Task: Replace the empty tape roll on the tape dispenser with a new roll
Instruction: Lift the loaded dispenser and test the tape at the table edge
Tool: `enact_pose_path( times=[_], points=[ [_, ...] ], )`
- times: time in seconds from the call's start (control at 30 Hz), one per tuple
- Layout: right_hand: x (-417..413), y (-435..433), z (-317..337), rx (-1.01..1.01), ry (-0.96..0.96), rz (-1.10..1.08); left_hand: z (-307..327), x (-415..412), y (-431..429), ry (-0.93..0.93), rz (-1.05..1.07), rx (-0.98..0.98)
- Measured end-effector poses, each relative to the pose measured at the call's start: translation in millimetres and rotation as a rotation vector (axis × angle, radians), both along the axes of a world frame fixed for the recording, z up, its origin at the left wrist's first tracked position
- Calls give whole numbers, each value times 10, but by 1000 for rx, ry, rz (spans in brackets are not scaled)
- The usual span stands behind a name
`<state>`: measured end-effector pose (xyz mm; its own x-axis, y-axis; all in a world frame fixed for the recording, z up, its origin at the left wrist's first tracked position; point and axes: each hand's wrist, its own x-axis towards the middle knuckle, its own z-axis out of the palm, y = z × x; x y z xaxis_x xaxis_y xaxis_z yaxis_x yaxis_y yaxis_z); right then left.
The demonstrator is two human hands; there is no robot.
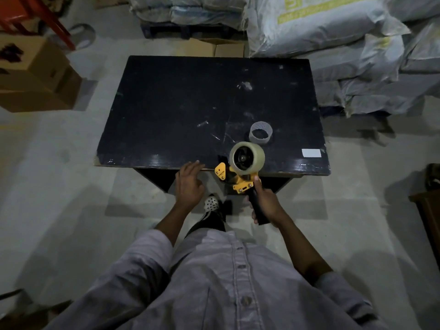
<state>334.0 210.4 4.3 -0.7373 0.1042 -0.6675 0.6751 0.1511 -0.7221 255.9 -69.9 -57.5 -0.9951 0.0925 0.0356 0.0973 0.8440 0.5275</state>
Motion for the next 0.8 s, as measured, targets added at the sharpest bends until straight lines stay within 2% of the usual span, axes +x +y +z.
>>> enact_pose_path(
  times=[0.13, 0.37, 0.5, 0.67, 0.8],
  points=[
    [-336, -100, -10, 112, 20, -39, 36, -262, 8, -3, 23, -9],
    [-1044, -213, -20, 231, 172, 131, 32, -829, 19, -3, 68, -138],
    [-1403, -343, -47, 280, 165, 193, -69, -1239, -41, 0, 91, -182],
    [-1769, -410, -69, 285, 180, 166, -209, -1631, -127, -19, 76, -238],
    [-2048, -451, -179, 426, 168, 98, -276, -1791, -215, -36, 56, -275]
  ],
)
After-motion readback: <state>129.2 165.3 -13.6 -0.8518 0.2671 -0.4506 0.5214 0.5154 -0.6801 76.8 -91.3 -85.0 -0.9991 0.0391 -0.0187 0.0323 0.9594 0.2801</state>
